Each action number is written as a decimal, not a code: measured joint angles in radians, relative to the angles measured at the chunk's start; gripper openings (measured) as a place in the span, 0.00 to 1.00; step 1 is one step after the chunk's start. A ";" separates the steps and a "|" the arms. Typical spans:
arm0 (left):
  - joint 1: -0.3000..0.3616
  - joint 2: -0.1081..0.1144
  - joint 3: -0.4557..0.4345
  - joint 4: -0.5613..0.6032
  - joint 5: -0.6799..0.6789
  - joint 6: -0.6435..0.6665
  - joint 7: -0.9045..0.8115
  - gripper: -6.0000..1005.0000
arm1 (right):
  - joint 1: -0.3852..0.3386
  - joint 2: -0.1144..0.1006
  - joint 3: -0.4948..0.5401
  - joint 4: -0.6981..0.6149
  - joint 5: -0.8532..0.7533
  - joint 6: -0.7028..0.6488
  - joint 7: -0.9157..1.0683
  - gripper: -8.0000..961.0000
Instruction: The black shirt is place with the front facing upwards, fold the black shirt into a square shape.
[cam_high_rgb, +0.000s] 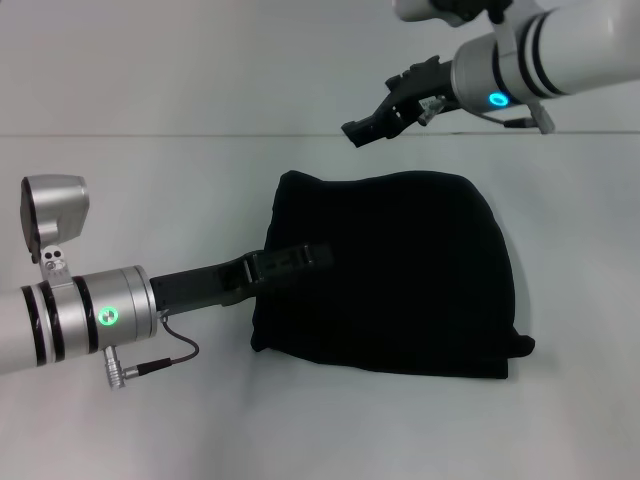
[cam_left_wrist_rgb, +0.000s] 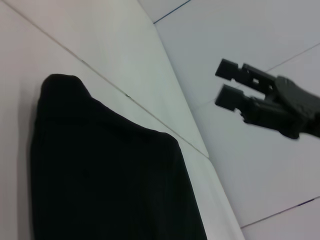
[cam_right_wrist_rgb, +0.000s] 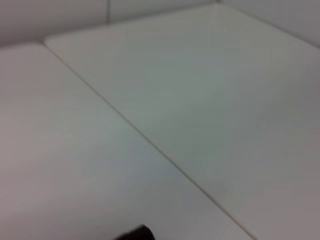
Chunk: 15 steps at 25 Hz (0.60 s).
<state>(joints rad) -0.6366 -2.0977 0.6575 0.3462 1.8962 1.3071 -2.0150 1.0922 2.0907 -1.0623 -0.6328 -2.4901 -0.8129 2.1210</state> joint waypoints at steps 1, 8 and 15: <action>-0.001 0.000 0.000 0.000 0.000 0.000 0.000 0.92 | 0.013 0.004 0.001 -0.001 -0.043 0.001 0.019 0.98; -0.001 0.001 0.001 0.003 0.007 -0.005 0.013 0.92 | 0.041 0.012 -0.020 0.027 -0.100 0.016 0.004 0.98; 0.007 0.002 0.001 0.004 0.011 -0.008 0.024 0.92 | 0.041 0.012 -0.163 0.106 -0.074 0.022 0.002 0.98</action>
<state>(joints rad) -0.6293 -2.0953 0.6581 0.3501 1.9072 1.2991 -1.9910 1.1331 2.1027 -1.2257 -0.5267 -2.5643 -0.7908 2.1234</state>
